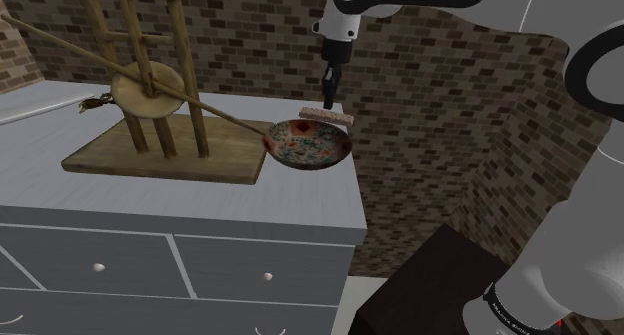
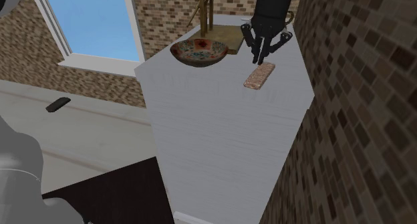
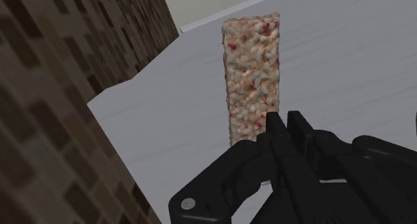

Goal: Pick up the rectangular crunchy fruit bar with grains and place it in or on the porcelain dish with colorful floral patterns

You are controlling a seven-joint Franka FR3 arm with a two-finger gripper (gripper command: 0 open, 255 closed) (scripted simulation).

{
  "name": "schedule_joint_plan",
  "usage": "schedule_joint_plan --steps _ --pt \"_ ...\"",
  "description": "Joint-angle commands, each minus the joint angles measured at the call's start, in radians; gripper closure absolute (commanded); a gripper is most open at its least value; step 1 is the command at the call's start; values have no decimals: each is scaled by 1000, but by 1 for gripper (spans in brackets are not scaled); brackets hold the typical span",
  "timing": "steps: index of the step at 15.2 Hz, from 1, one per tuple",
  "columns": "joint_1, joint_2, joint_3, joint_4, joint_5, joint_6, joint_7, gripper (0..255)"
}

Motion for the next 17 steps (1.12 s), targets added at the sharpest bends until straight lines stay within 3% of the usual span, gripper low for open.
schedule_joint_plan --steps 1,3,5,6,7,10,17 --pt "-34 78 -25 29 2 -19 -7 255" --pt "-40 62 -30 43 0 -50 -14 255" --pt "-46 153 -34 182 2 -98 -21 255" --pt "8 -6 -10 14 3 -92 -21 255" --pt "8 -6 -10 14 3 -92 -21 0" --pt "-14 91 -22 126 20 -83 -59 0" --pt "-13 63 -14 -6 19 22 -61 0"
